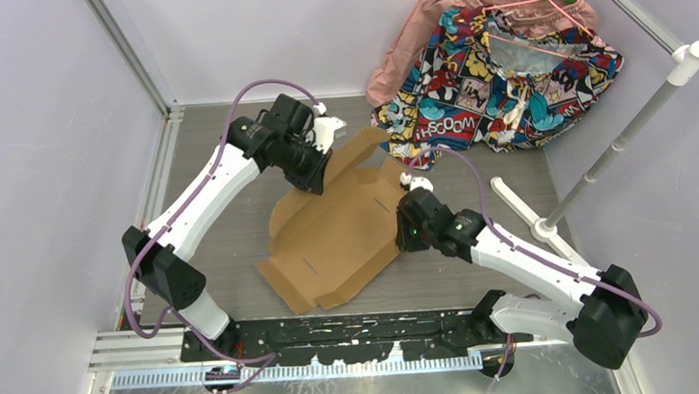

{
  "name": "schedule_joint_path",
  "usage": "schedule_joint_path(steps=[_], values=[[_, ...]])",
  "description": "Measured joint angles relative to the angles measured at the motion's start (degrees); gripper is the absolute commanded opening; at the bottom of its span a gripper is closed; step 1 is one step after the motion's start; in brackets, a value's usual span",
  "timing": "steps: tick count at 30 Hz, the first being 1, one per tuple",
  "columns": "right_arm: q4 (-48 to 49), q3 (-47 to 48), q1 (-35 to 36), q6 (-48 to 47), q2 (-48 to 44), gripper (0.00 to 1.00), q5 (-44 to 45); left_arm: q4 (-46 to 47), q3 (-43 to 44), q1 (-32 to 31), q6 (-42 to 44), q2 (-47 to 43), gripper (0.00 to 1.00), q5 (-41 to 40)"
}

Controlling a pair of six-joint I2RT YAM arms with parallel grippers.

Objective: Fold the paper box
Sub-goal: Fold the paper box at the center of the board.

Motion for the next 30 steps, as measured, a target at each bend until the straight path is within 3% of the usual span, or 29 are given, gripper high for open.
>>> schedule_joint_path(steps=[10, 30], values=[[-5.1, -6.0, 6.0, 6.7, -4.6, 0.26, 1.3, 0.0, 0.1, 0.3, 0.5, 0.0, 0.00, 0.0], [2.0, -6.7, 8.4, 9.5, 10.5, 0.26, 0.9, -0.1, 0.6, 0.5, 0.5, 0.8, 0.00, 1.1]])
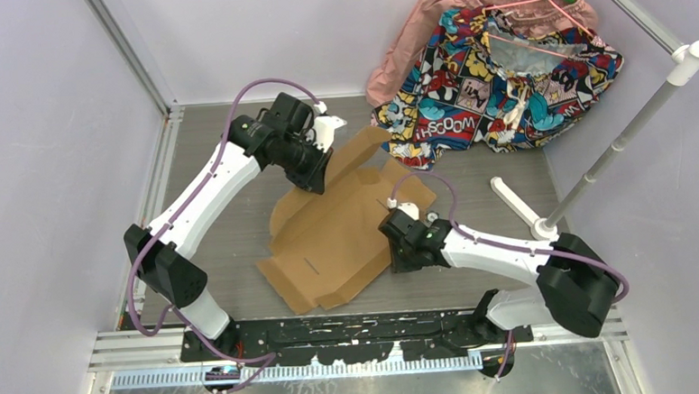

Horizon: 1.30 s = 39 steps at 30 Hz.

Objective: Fold the paper box
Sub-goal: Fold the paper box at the center of the board.

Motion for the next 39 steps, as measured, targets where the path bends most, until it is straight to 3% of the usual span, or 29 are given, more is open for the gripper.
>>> schedule_joint_path(steps=[23, 39], values=[[1.2, 11.6, 0.0, -4.1, 9.5, 0.26, 0.9, 0.6, 0.0, 0.0, -0.6, 0.0, 0.01, 2.1], [4.9, 12.5, 0.0, -5.0, 13.4, 0.27, 1.2, 1.2, 0.0, 0.1, -2.0, 0.0, 0.02, 5.2]])
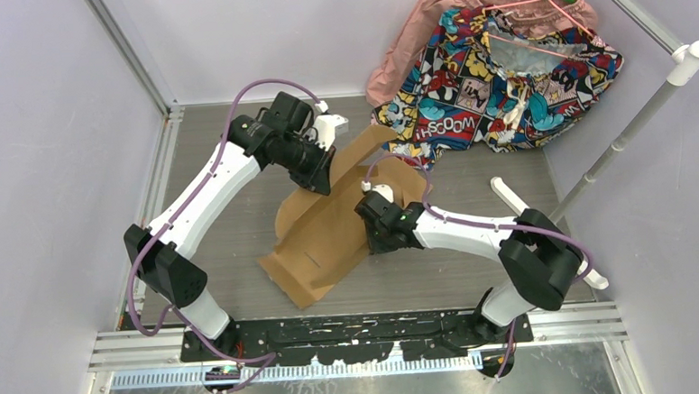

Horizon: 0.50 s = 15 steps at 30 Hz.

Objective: Fold the paper box
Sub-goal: Fold the paper box at the center of the board.

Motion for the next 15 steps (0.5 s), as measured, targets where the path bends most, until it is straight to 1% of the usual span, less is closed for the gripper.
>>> schedule_joint_path(steps=[15], values=[[1.4, 0.0, 0.0, -0.2, 0.3, 0.26, 0.2, 0.2, -0.1, 0.0, 0.0, 0.3, 0.02, 0.8]])
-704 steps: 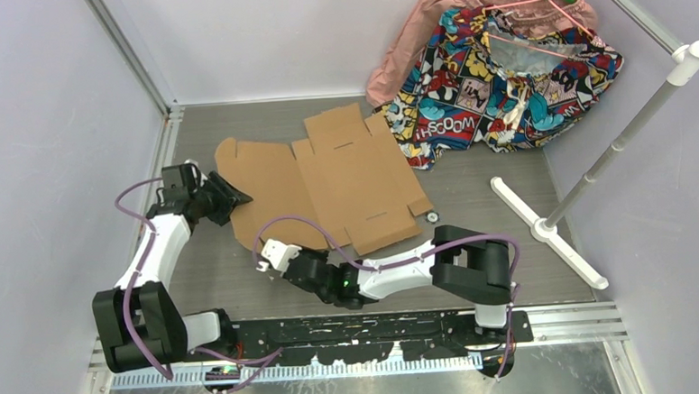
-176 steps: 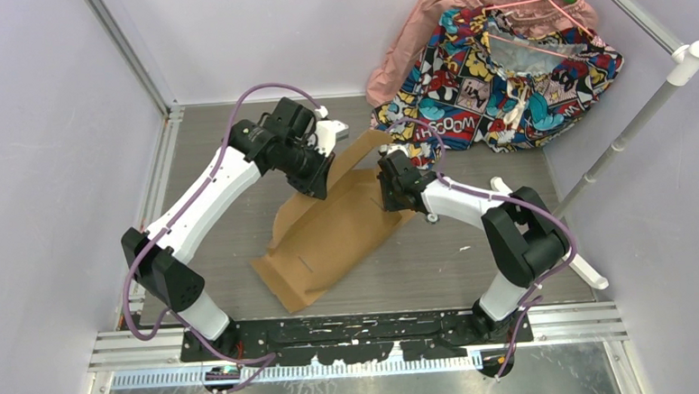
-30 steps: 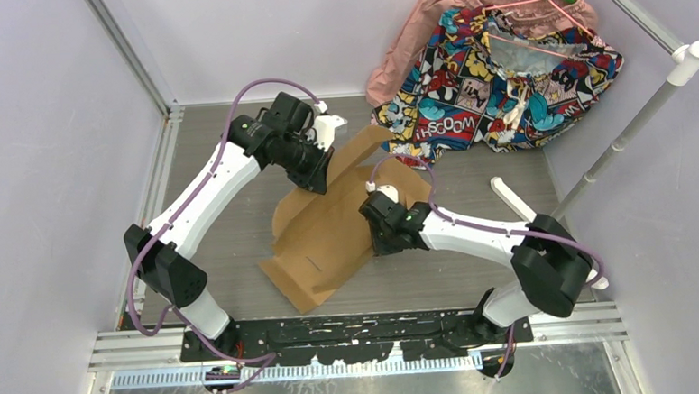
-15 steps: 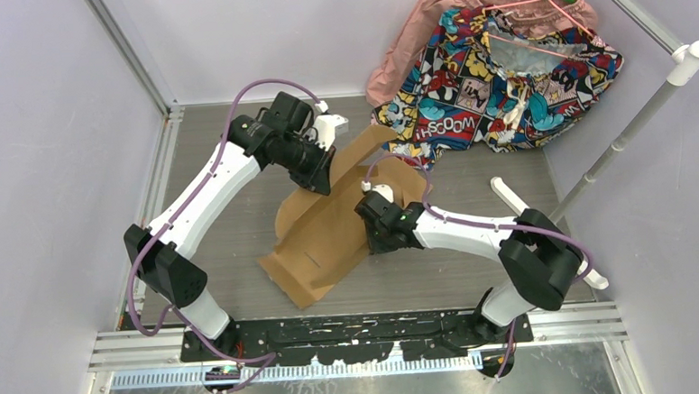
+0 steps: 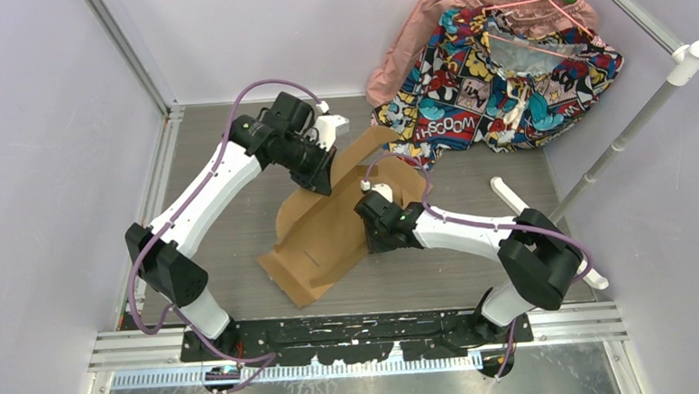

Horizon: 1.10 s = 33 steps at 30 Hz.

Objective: Fold the paper box
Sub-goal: Fold the paper box at the center of the board.

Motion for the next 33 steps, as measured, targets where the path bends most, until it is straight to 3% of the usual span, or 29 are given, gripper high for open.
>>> schedule_joint_path(steps=[33], values=[[4.1, -2.2, 0.0, -1.5, -4.1, 0.29, 1.2, 0.4, 0.0, 0.0, 0.0, 0.9, 0.02, 0.3]])
